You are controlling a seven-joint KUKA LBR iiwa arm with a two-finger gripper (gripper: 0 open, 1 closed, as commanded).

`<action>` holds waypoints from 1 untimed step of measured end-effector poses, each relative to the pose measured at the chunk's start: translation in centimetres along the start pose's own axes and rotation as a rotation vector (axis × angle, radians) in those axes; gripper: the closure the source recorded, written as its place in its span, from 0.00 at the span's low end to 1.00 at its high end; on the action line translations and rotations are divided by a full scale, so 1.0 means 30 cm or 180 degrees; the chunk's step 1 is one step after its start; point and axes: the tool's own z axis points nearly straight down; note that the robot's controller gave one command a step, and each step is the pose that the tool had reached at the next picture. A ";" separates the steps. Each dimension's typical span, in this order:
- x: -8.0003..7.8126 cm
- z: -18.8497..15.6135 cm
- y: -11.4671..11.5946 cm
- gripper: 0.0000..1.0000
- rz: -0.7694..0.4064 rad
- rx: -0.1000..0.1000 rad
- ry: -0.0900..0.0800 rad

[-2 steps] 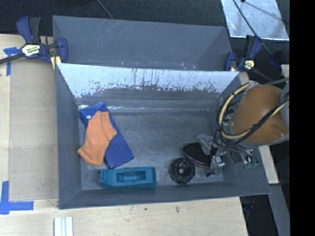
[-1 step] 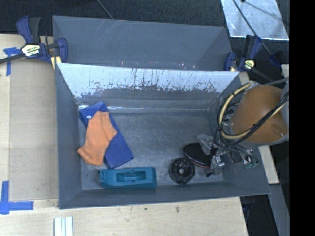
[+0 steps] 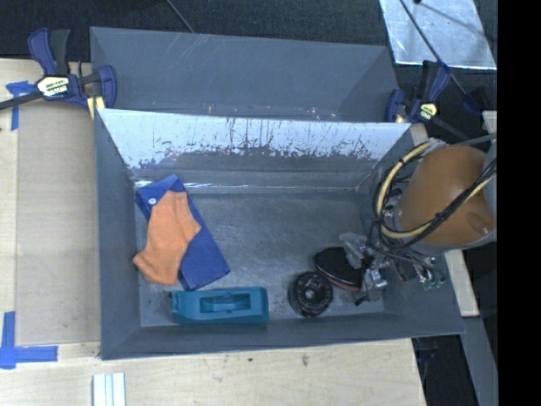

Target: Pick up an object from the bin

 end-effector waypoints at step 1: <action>0.012 -0.034 0.005 1.00 0.0000 -0.0028 0.0069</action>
Offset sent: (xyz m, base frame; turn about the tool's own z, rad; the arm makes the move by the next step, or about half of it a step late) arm 0.0000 0.0000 0.0247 0.0001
